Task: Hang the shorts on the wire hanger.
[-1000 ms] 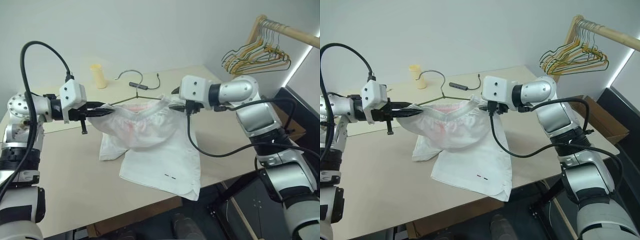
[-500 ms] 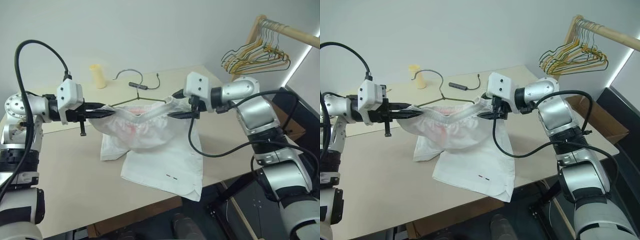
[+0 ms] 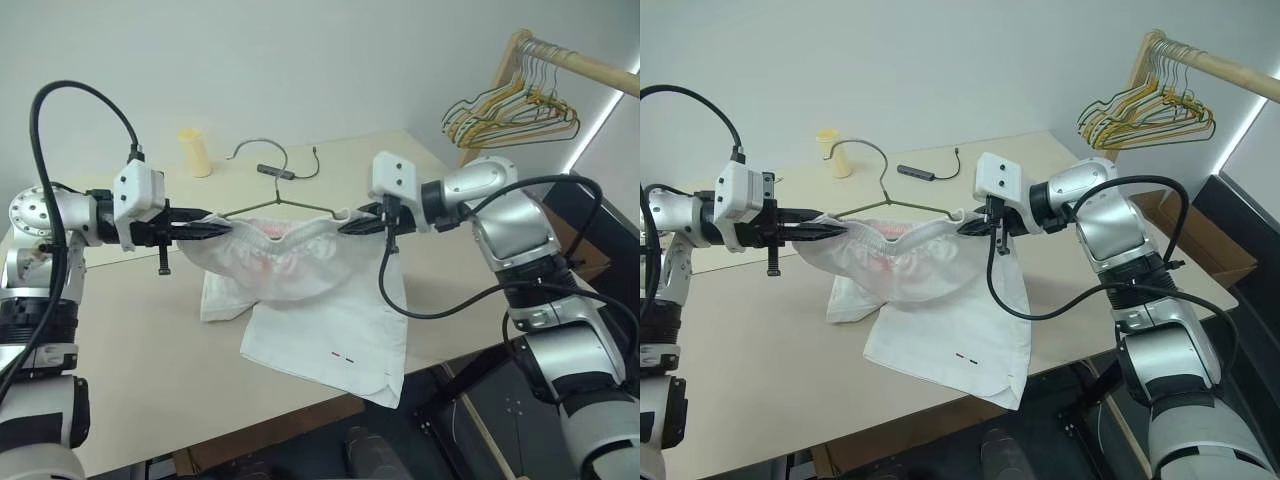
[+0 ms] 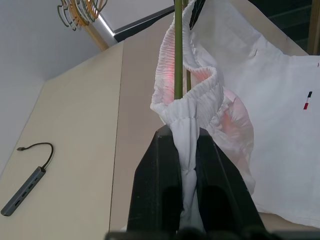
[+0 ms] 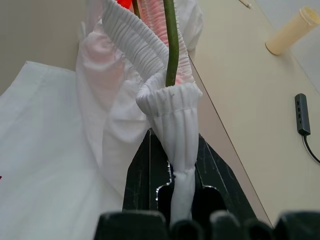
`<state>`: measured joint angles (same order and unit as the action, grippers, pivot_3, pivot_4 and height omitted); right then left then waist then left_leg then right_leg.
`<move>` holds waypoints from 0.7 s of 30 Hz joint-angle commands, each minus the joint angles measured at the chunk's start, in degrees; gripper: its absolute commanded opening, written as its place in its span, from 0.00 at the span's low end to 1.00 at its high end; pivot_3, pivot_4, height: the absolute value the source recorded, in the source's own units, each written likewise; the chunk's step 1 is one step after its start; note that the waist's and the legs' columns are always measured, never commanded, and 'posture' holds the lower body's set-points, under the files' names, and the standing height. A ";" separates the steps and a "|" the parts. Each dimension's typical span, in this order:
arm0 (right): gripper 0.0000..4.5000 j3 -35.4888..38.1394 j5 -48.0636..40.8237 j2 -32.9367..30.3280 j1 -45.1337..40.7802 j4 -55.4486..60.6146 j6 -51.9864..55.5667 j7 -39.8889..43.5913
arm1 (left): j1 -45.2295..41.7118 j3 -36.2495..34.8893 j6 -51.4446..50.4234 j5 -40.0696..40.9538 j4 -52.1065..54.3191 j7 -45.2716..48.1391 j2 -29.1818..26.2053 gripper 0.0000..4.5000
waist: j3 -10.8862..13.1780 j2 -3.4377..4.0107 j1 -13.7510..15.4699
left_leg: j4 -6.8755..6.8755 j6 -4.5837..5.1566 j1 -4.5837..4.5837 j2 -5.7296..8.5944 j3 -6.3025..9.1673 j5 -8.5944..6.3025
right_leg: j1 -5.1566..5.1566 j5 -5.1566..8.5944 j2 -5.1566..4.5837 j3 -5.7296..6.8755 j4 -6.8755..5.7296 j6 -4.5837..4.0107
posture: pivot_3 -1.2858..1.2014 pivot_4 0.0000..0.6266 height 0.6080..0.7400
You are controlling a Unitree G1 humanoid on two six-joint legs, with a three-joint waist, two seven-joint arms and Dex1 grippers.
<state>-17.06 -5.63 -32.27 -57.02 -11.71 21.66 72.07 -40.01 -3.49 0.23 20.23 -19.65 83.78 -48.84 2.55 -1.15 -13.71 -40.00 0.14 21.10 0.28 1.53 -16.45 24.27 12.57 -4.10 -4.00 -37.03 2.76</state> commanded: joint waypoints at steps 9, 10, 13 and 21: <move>0.01 7.93 -2.24 -3.92 4.30 7.99 11.94 -7.84 | -1.76 -5.12 2.44 -2.52 -7.49 -8.45 -2.79 0.92 | 0.00 0.00 -0.48 | 0.00 0.00 0.05 0.01 0.01 0.00 | 0.05 0.00 -0.06 0.02 -0.01 0.00 | 0.42 0.00 1.00; 0.01 9.29 -2.71 -4.67 5.54 9.44 14.10 -8.98 | -1.74 -6.00 1.78 -1.76 -7.23 -9.58 -2.56 0.99 | 0.00 0.00 -0.41 | 0.00 0.00 0.06 0.02 0.01 0.00 | 0.05 0.00 -0.10 0.03 0.00 0.00 | 0.42 0.00 1.00; 0.01 13.09 -3.93 -6.08 8.70 13.26 20.73 -13.25 | -1.37 -8.05 1.73 -0.62 -5.69 -13.53 -0.38 1.00 | 0.00 0.00 -0.25 | 0.01 0.00 0.07 0.10 0.04 0.00 | 0.03 0.02 -0.25 0.07 0.03 0.05 | 0.41 0.00 1.00; 0.01 22.55 -5.38 -6.91 10.56 18.61 45.46 -28.42 | 2.24 -9.88 -1.90 3.84 2.25 -19.35 7.27 1.00 | -0.01 0.00 -1.60 | -0.05 0.07 0.08 0.13 0.02 0.04 | -0.02 -0.03 -0.29 0.02 0.04 0.12 | 0.39 0.00 1.00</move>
<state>2.14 -10.47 -38.16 -45.93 4.44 62.63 46.75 -37.67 -12.36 -0.79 22.42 -20.47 65.54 -41.95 2.54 -1.16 -15.31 -40.03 0.22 21.19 0.42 1.55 -16.41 24.26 12.54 -4.40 -3.99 -36.98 2.89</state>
